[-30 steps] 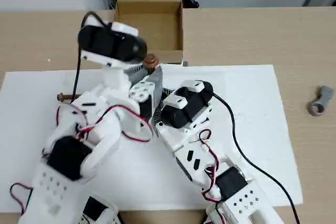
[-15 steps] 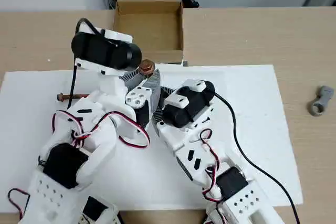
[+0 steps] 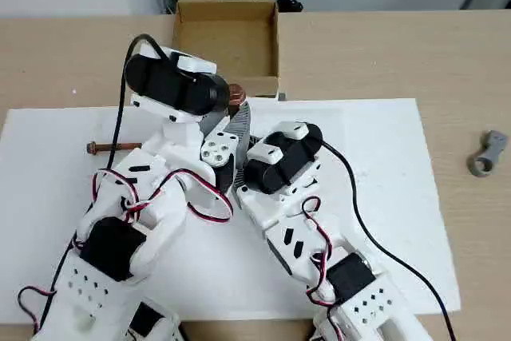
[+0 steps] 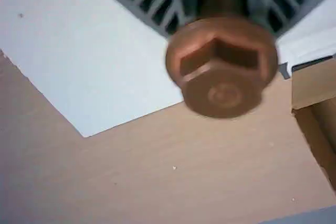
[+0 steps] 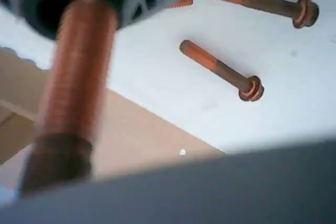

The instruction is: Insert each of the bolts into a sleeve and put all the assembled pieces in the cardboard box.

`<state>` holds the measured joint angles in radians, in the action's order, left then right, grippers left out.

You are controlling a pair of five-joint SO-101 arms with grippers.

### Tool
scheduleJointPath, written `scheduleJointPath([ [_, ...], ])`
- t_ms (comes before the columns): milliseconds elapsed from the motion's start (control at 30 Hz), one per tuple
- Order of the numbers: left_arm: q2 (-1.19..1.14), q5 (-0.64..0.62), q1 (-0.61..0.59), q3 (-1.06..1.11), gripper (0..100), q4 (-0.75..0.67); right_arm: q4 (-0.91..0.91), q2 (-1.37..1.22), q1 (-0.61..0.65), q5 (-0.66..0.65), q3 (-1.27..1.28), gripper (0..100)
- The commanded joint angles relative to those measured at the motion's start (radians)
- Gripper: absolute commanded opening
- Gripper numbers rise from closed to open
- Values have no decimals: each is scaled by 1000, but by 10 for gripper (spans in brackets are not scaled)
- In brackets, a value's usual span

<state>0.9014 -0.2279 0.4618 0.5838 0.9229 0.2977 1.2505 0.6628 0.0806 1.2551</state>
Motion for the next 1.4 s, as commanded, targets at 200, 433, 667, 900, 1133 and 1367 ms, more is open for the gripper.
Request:
scheduleJointPath([
  [200,-6,-32,-74,-18,6,-71,-39,24,5,2,-34,3],
  [433,-6,-32,-83,-15,6,-98,-33,15,5,109,-74,3],
  [667,-6,-55,-86,-64,6,-95,-18,19,7,110,-74,3],
  [900,-44,-12,-15,-229,6,23,-18,15,7,110,-74,3],
  [1133,-196,-61,28,-409,6,170,-18,19,7,110,-57,3],
  [1367,-218,-61,20,-400,6,198,-18,22,7,110,-57,3],
])
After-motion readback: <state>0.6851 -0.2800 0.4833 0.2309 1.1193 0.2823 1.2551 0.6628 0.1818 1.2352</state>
